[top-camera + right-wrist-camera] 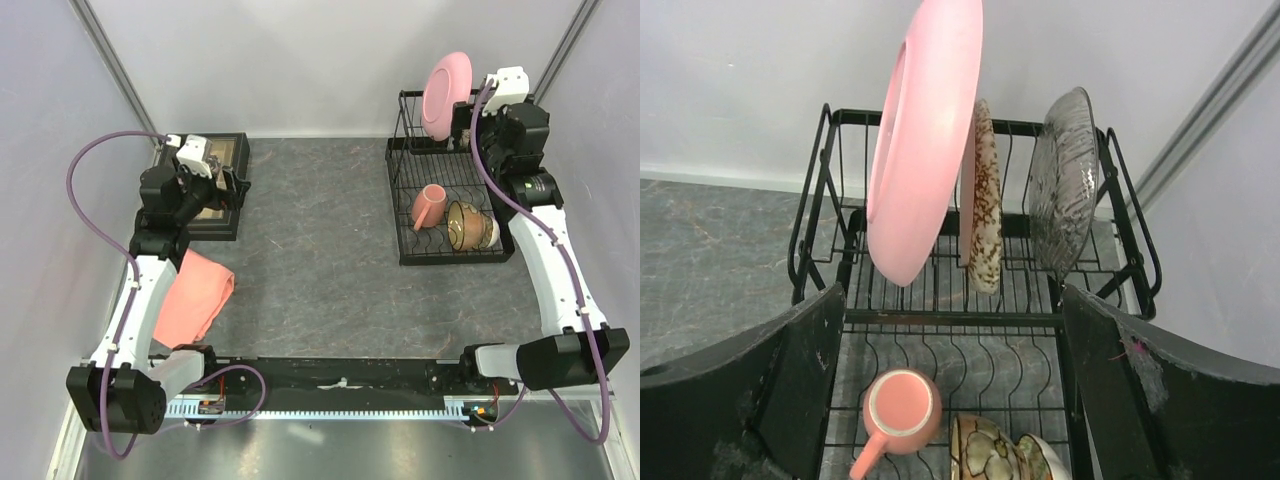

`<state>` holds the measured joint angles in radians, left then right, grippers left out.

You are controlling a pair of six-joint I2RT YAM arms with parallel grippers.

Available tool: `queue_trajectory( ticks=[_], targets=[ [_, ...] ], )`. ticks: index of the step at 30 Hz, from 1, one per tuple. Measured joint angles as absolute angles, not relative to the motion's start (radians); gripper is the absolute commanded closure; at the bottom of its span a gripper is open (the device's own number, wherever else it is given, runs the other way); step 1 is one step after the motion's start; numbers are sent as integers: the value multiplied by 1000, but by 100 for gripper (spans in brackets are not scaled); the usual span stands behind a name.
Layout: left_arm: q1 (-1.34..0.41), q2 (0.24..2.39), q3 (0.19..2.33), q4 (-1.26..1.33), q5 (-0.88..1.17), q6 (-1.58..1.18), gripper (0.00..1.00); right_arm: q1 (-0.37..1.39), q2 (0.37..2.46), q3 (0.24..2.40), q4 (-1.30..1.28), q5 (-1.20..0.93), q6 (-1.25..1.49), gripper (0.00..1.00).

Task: Unload the mixed dishes from the dish rack
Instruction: Pick up the plate from the dish rack.

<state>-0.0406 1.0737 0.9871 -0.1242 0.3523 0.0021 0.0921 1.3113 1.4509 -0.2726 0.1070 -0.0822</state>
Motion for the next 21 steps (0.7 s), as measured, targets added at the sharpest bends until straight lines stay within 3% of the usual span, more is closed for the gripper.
queue_trajectory(
  ticks=[14, 21],
  targets=[
    [-41, 1074, 947, -95, 439, 25, 7, -53, 1491, 1621, -298, -168, 17, 9],
    [-41, 1090, 947, -94, 455, 28, 7, -125, 1604, 1705, -305, -337, 97, 16]
  ],
)
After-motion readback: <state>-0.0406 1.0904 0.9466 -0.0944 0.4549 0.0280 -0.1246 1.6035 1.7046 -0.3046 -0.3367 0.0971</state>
